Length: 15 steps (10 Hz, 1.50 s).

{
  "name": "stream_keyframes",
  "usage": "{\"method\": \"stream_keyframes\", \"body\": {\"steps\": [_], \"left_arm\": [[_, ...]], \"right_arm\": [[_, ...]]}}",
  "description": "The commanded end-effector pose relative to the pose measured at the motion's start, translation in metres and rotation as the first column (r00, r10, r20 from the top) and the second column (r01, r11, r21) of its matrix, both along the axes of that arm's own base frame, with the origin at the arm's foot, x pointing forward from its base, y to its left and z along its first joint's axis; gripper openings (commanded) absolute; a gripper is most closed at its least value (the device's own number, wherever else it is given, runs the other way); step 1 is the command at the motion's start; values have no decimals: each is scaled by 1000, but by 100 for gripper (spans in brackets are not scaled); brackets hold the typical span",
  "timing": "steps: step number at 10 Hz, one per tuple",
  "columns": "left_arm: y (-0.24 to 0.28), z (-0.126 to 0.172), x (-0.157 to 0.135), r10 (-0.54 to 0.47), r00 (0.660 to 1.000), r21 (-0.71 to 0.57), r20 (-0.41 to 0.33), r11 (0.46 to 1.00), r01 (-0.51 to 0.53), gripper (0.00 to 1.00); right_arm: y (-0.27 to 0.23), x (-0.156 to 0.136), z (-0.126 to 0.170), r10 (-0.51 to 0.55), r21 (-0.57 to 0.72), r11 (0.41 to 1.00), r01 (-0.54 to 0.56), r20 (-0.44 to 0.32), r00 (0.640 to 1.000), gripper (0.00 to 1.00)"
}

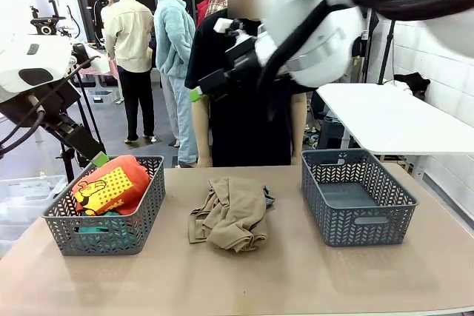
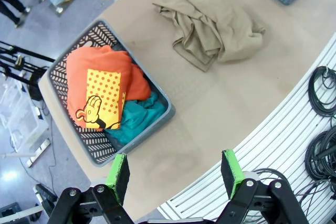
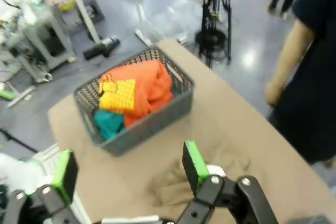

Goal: Sort the tops and bottoms.
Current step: Lift clothes from the center of the table with your left hand.

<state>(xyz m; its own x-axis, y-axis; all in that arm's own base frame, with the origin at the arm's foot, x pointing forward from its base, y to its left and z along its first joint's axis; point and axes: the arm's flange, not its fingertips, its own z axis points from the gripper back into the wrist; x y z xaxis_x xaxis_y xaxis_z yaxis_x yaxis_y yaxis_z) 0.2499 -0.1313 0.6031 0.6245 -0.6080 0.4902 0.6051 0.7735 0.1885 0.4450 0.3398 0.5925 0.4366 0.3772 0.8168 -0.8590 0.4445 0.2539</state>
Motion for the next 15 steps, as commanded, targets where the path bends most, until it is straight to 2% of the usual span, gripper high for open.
{"method": "stream_keyframes", "body": {"steps": [1, 2, 3, 5, 6, 7, 8, 11, 12, 13, 14, 15], "left_arm": [[0, 0, 1, -8, 1000, -7, 0, 1000, 8, 91], [0, 0, 1, -8, 1000, -7, 0, 1000, 8, 91], [0, 0, 1, -8, 1000, -7, 0, 1000, 8, 91], [0, 0, 1, -8, 1000, -7, 0, 1000, 8, 91], [0, 0, 1, -8, 1000, -7, 0, 1000, 8, 91], [0, 0, 1, -8, 1000, -7, 0, 1000, 8, 91], [0, 0, 1, -8, 1000, -7, 0, 1000, 8, 91], [0, 0, 1, -8, 1000, -7, 0, 1000, 8, 91], [0, 0, 1, -8, 1000, -7, 0, 1000, 8, 91], [0, 0, 1, -8, 1000, -7, 0, 1000, 8, 91], [0, 0, 1, -8, 1000, -7, 0, 1000, 8, 91], [0, 0, 1, -8, 1000, -7, 0, 1000, 8, 91]], "right_arm": [[-21, -34, 12, -70, -104, 993, 61, -82, 994, 100], [-35, -44, 16, -109, -141, 986, 92, -112, 988, 100], [-53, -52, 16, -214, -205, 962, 181, -149, 965, 100], [-84, -69, 18, -322, -258, 928, 269, -191, 927, 100], [-95, -73, 17, -362, -270, 913, 306, -191, 912, 100], [-101, -73, 15, -387, -229, 909, 348, -158, 908, 100], [-91, -64, 13, -332, -253, 924, 286, -166, 929, 100], [-97, -68, 17, -350, -246, 920, 304, -173, 921, 100], [-91, -45, -5, -317, -398, 896, 197, -262, 911, 100], [-106, -36, -9, -337, -430, 882, 191, -295, 894, 100], [-125, -40, -7, -421, -468, 846, 255, -293, 858, 100], [-144, -47, -4, -457, -457, 838, 298, -289, 841, 100]]}}
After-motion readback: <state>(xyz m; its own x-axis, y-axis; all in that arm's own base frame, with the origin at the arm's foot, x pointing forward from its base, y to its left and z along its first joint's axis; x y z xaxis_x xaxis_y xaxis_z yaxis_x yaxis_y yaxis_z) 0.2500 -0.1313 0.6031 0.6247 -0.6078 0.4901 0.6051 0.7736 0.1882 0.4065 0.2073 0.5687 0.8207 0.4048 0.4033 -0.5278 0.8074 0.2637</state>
